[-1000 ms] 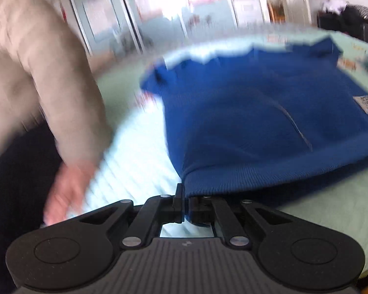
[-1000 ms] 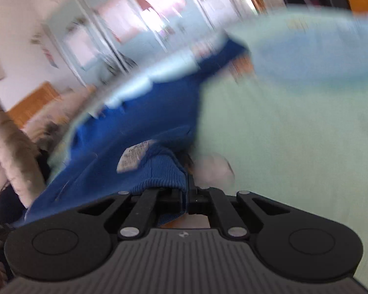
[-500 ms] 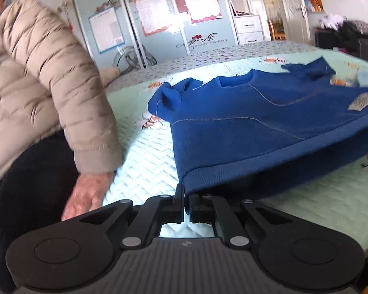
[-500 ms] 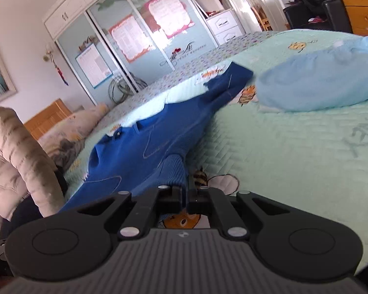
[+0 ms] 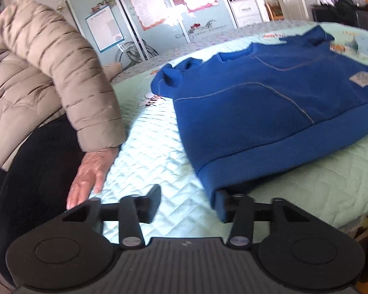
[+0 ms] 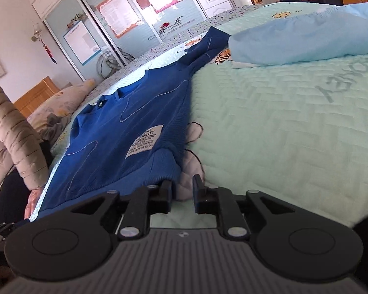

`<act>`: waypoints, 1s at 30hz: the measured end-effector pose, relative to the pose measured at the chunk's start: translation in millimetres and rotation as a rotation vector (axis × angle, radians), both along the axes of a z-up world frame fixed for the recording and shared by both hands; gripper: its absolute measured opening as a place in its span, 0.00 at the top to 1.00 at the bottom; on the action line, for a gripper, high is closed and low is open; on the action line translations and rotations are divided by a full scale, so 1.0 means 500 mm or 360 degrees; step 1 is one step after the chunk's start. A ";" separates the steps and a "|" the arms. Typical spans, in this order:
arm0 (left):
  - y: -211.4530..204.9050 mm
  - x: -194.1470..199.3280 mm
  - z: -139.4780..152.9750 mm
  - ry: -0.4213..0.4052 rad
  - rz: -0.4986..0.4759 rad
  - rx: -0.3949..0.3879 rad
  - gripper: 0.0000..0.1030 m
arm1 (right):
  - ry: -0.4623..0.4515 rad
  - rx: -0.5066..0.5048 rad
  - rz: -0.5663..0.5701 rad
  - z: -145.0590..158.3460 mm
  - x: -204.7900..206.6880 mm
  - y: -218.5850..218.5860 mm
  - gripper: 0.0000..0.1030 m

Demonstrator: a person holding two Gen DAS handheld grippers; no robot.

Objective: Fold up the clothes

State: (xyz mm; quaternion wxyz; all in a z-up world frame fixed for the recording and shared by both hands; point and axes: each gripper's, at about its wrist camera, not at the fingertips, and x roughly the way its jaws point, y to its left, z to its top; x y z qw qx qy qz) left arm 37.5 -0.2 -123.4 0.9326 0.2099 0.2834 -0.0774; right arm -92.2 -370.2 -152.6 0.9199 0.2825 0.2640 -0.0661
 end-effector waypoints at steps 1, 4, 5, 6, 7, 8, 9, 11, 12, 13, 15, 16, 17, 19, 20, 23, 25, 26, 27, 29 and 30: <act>0.010 -0.010 0.006 -0.0012 -0.0001 -0.0024 0.49 | -0.0005 -0.0026 0.0003 0.005 -0.010 0.002 0.80; 0.029 -0.029 0.028 -0.0065 0.0032 -0.0091 0.49 | -0.0035 -0.0147 -0.0008 0.028 -0.042 0.011 0.78; 0.032 -0.032 0.036 -0.0086 0.0042 -0.0109 0.49 | -0.0052 -0.0192 -0.0017 0.039 -0.052 0.019 0.78; 0.035 -0.034 0.045 -0.0106 0.0053 -0.0127 0.49 | -0.0080 -0.0224 -0.0023 0.050 -0.057 0.021 0.78; 0.038 -0.037 0.053 -0.0127 0.0064 -0.0144 0.49 | -0.0110 -0.0255 -0.0028 0.061 -0.060 0.024 0.78; 0.039 -0.038 0.065 -0.0153 0.0069 -0.0169 0.49 | -0.0157 -0.0261 -0.0015 0.072 -0.056 0.028 0.78; 0.037 -0.039 0.078 -0.0183 0.0069 -0.0197 0.49 | -0.0205 -0.0266 -0.0001 0.082 -0.051 0.031 0.77; 0.022 -0.031 0.100 -0.0224 0.0019 -0.0259 0.46 | -0.0301 -0.0275 0.0027 0.103 -0.041 0.039 0.69; 0.012 -0.024 0.109 -0.0238 -0.0019 -0.0287 0.41 | -0.0336 -0.0236 0.0048 0.106 -0.025 0.040 0.63; 0.001 -0.016 0.118 -0.0252 -0.0058 -0.0314 0.38 | -0.0357 -0.0195 0.0058 0.105 -0.004 0.041 0.58; -0.031 0.007 0.118 -0.0272 -0.0149 -0.0373 0.32 | -0.0383 -0.0136 0.0102 0.096 0.042 0.046 0.53; -0.046 0.020 0.109 -0.0263 -0.0204 -0.0415 0.31 | -0.0383 -0.0118 0.0131 0.083 0.066 0.049 0.53; -0.060 0.036 0.087 -0.0232 -0.0216 -0.0404 0.31 | -0.0365 -0.0067 0.0142 0.063 0.087 0.045 0.53; -0.086 0.066 0.042 -0.0168 -0.0240 -0.0381 0.33 | -0.0284 0.0014 0.0130 0.015 0.122 0.029 0.56; -0.089 0.074 0.010 -0.0123 -0.0208 -0.0335 0.33 | -0.0221 0.0043 0.0107 -0.012 0.136 0.016 0.60; -0.077 0.063 -0.068 -0.0128 -0.0158 -0.0283 0.32 | -0.0180 0.0178 -0.0019 -0.048 0.107 -0.049 1.00; -0.077 0.052 -0.074 -0.0220 -0.0097 -0.0246 0.18 | -0.0188 0.0198 -0.0064 -0.052 0.092 -0.069 0.95; -0.081 0.050 -0.068 -0.0254 -0.0084 -0.0222 0.18 | -0.0210 0.0170 -0.0067 -0.043 0.088 -0.065 0.94; -0.083 0.040 -0.053 -0.0317 -0.0085 -0.0223 0.20 | -0.0232 0.0142 -0.0069 -0.033 0.083 -0.061 0.86; -0.088 0.012 -0.021 -0.0472 -0.0116 -0.0249 0.18 | -0.0276 0.0086 -0.0073 -0.015 0.074 -0.054 0.82; -0.095 0.003 -0.007 -0.0533 -0.0157 -0.0269 0.11 | -0.0298 0.0058 -0.0076 -0.005 0.070 -0.050 0.78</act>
